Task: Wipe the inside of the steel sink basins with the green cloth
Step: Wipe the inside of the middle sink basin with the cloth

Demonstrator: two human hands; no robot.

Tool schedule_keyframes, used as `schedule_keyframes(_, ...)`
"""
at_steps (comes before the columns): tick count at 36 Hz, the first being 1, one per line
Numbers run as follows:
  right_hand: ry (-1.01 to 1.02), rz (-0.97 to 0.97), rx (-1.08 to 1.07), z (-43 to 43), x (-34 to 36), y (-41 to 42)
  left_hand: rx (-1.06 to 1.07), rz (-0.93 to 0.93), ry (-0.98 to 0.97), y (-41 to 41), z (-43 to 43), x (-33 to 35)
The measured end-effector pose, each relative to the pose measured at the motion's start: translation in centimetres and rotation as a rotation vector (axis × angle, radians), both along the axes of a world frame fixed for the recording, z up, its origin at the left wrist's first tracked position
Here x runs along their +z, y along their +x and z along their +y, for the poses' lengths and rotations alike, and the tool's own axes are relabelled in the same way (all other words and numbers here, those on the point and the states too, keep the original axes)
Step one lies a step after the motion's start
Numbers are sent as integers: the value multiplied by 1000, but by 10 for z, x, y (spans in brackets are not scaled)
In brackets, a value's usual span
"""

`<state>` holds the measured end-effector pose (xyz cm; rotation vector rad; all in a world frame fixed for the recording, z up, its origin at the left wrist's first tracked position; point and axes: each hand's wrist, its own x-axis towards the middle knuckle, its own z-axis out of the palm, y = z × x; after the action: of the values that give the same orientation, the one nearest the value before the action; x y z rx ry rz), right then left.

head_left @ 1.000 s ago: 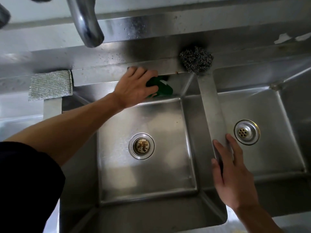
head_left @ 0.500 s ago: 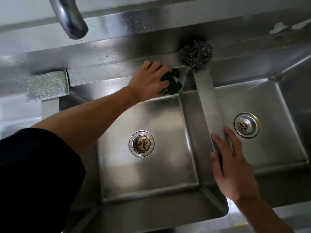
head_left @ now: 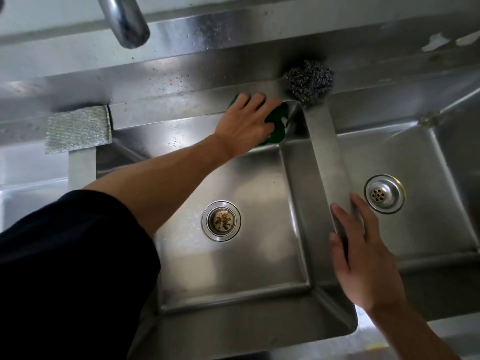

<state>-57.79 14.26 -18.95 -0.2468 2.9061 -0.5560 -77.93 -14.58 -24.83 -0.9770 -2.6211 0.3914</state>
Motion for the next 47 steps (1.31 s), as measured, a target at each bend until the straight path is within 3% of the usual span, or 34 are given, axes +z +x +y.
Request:
schedule_keyframes(8, 11, -5, -18, -3, 2, 1, 61, 44, -45, 43, -83, 0)
schedule_keyframes(19, 13, -12, -12, -7, 7, 1, 375, -143, -14, 107, -184, 1)
schedule_keyframes(36, 16, 19, -27, -8, 3, 0, 87, 16, 304, 50, -72, 5)
schedule_keyframes(47, 30, 22, 5, -1, 1, 0, 102, -252, 656, 71, -16, 55)
